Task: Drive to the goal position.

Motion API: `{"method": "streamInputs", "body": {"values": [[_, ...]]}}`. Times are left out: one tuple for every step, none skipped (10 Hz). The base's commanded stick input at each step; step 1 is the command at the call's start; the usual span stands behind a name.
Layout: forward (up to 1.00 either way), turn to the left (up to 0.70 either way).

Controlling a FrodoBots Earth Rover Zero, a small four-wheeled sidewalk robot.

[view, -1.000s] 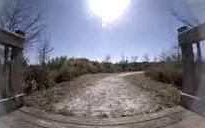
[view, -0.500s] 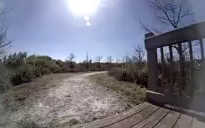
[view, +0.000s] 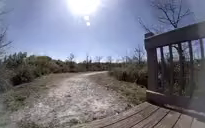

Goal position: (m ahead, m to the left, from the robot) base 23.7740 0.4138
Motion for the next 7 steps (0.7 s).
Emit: {"method": "streamInputs", "body": {"values": [[0.50, 0.00], [0.50, 0.00], [0.50, 0.00], [0.50, 0.00], [0.50, 0.00], [0.50, 0.08], [0.50, 0.37]]}}
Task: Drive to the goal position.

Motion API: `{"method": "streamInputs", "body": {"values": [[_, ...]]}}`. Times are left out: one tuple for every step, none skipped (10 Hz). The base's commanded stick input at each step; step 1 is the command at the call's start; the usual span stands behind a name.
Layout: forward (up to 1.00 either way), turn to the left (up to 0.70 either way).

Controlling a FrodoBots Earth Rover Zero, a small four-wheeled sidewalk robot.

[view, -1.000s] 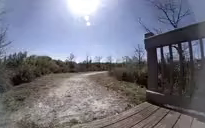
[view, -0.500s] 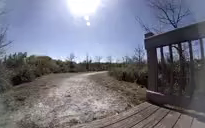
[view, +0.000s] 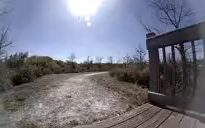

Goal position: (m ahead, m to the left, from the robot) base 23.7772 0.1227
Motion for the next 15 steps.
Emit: {"method": "streamInputs", "body": {"values": [[0.50, 0.30], [0.50, 0.00], [0.50, 0.00], [0.50, 0.00], [0.50, 0.00], [0.50, 0.00], [0.50, 0.00], [0.50, 0.00], [0.50, 0.00], [0.50, 0.00], [0.50, 0.00], [0.36, 0.00], [0.00, 0.00], [0.00, 0.00], [0.00, 0.00]]}}
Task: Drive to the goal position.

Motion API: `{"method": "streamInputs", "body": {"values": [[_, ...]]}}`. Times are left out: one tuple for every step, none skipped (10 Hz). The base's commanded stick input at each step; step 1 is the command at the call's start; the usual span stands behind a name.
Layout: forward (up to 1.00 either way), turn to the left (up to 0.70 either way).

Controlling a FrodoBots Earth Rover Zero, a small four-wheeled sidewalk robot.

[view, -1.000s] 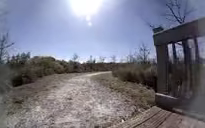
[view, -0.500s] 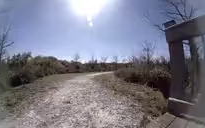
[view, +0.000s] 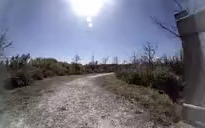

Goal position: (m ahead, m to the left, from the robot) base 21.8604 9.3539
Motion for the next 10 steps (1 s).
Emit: {"method": "streamInputs", "body": {"values": [[0.00, 0.00], [0.00, 0.00], [0.00, 0.00], [0.00, 0.00], [0.00, 0.00], [0.00, 0.00], [0.07, 0.00], [0.22, 0.00], [0.37, 0.00], [0.50, 0.00]]}}
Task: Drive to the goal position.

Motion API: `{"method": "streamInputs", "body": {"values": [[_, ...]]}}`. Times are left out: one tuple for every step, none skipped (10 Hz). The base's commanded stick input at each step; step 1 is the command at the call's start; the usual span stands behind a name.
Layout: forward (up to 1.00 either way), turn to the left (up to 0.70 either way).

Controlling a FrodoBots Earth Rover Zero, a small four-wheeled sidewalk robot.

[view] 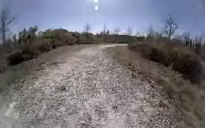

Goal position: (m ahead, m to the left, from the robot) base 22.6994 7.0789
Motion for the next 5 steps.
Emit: {"method": "streamInputs", "body": {"values": [[0.50, 0.00], [0.50, 0.00], [0.50, 0.00], [0.50, 0.00], [0.50, 0.00]]}}
